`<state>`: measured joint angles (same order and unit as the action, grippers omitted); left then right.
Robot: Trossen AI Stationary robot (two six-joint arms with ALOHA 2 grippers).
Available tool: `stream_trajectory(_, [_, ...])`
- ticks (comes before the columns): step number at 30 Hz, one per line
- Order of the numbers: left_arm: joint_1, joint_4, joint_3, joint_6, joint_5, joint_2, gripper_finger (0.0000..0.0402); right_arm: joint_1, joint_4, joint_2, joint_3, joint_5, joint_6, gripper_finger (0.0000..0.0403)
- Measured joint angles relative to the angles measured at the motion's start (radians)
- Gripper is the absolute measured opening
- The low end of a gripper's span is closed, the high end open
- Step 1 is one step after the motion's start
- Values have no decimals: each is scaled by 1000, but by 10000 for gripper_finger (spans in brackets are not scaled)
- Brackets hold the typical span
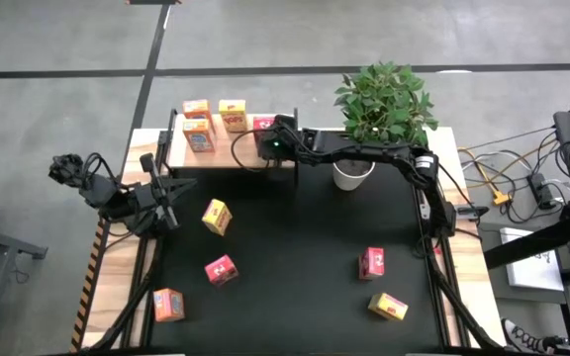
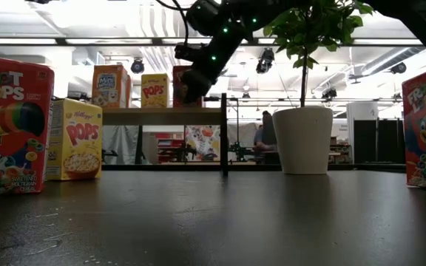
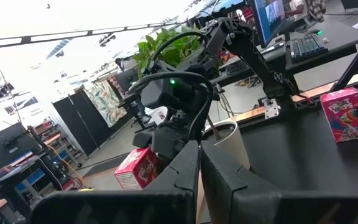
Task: Stack cereal on shelf
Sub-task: Put the center red cereal box on the shelf
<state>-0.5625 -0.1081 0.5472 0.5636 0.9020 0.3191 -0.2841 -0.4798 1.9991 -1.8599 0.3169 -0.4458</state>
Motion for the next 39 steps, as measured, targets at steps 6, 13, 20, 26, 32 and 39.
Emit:
stream_trajectory(6, [0, -1, 0, 0, 0, 0, 0, -16, 7, 0, 9, 24, 21, 9])
stream_trajectory(13, [0, -2, 0, 0, 0, 0, 0, -38, 30, 0, 12, 24, 25, 9])
stream_trajectory(20, [0, -8, 0, 0, 0, 0, 0, -61, 36, 0, 12, 25, -12, 9])
stream_trajectory(26, [0, -8, 0, 0, 0, 0, 0, -61, 36, 0, 12, 25, -43, 9])
stream_trajectory(32, [0, -10, 0, 0, 0, 0, 0, -61, 36, -15, 13, 25, -47, 9])
stream_trajectory(39, [0, -14, 0, -4, 0, 0, 0, -61, 29, -28, 13, 25, -46, 9])
